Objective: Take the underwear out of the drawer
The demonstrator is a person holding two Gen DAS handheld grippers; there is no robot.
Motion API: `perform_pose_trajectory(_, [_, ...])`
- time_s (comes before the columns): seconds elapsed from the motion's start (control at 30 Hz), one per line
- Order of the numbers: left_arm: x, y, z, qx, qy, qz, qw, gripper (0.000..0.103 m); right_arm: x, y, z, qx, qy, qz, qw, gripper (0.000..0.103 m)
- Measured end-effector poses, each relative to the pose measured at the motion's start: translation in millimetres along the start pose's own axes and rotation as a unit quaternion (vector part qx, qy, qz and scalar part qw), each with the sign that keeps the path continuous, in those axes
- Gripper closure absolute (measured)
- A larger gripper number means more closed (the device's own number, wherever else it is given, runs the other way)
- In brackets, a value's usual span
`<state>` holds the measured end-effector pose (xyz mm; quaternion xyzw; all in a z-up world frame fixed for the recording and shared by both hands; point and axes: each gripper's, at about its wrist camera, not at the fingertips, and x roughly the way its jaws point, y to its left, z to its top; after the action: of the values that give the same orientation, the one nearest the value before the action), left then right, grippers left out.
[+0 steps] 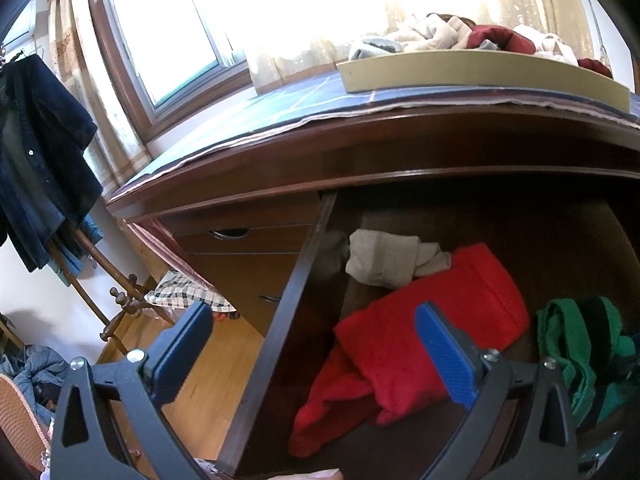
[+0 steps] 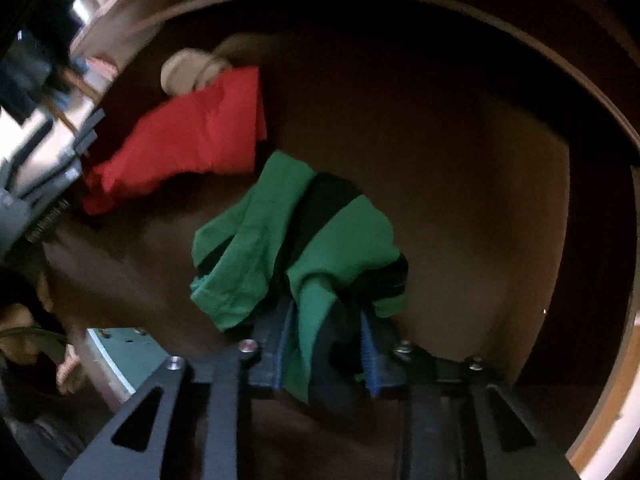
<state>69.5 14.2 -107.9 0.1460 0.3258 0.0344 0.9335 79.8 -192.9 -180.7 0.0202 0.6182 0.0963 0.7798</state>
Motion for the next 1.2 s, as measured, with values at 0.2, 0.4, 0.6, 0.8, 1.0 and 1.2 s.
perform_pose_trajectory(0.2, [-0.4, -2.0, 0.0, 0.002, -0.002, 0.003, 1.0000, 0.000, -45.7, -23.6, -15.2, 0.052, -0.078, 0.034, 0.995, 0.076])
perform_pose_trajectory(0.4, [-0.4, -2.8, -0.8, 0.004, -0.003, 0.007, 1.0000, 0.000, -91.8, -47.5, -29.7, 0.096, -0.140, 0.060, 0.984, 0.078])
perform_pose_trajectory(0.6, [-1.8, -1.7, -2.4, 0.000, -0.010, 0.001, 1.0000, 0.000, -94.0, -64.1, -23.1, 0.131, -0.161, 0.086, 0.974, 0.078])
perform_pose_trajectory(0.8, [-3.5, 12.1, -4.5, -0.051, -0.026, -0.013, 0.9983, 0.000, -115.4, -65.7, -25.7, 0.135, -0.201, 0.118, 0.963, 0.078])
perform_pose_trajectory(1.0, [-0.9, 13.3, -3.1, -0.057, -0.017, -0.010, 0.9982, 0.000, -121.8, -74.5, -28.0, 0.152, -0.213, 0.135, 0.956, 0.078])
perform_pose_trajectory(1.2, [4.5, 11.1, -0.1, -0.053, 0.000, -0.008, 0.9986, 0.000, -130.9, -76.1, -30.1, 0.151, -0.229, 0.157, 0.949, 0.095])
